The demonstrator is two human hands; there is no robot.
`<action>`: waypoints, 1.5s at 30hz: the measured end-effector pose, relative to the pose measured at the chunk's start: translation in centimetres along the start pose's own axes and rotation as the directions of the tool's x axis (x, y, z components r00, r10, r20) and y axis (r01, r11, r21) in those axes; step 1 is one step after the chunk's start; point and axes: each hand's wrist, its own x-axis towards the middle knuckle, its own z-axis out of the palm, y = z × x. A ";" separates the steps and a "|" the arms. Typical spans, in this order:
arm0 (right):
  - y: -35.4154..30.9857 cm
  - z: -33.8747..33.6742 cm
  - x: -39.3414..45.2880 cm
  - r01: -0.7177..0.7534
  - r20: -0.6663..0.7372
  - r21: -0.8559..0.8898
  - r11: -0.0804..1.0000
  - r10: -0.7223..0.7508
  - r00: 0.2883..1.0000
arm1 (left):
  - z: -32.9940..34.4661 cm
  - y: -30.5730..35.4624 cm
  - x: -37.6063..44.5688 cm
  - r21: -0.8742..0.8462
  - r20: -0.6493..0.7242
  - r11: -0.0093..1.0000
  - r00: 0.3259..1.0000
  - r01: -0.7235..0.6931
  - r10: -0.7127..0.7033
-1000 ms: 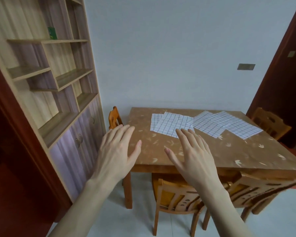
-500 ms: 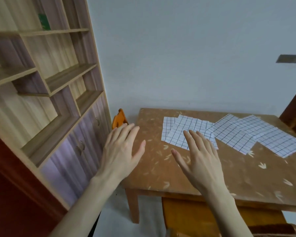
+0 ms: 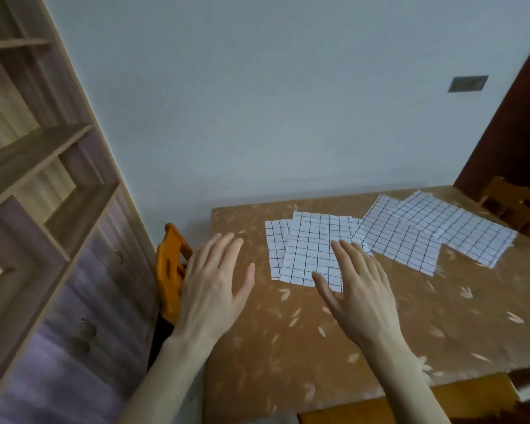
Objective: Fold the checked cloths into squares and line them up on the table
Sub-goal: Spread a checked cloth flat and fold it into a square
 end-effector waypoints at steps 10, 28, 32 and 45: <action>0.2 6.1 7.5 -0.169 -0.037 -0.070 0.983 0.167 0.985 | 10.4 -6.6 11.5 -0.156 0.100 0.976 0.981 -0.152 0.168; 13.9 17.7 17.5 -0.256 0.102 -0.005 0.967 0.256 0.961 | 30.9 -2.7 21.2 -0.303 0.192 0.944 0.962 -0.133 0.197; 18.6 22.3 19.3 -0.272 0.162 -0.001 0.962 0.269 0.949 | 36.5 -2.0 22.1 -0.267 0.286 0.958 0.940 -0.107 0.184; 31.2 38.4 23.5 -0.163 0.451 0.030 0.986 0.132 0.883 | 53.2 -1.7 25.1 -0.171 0.446 0.967 0.860 -0.190 0.248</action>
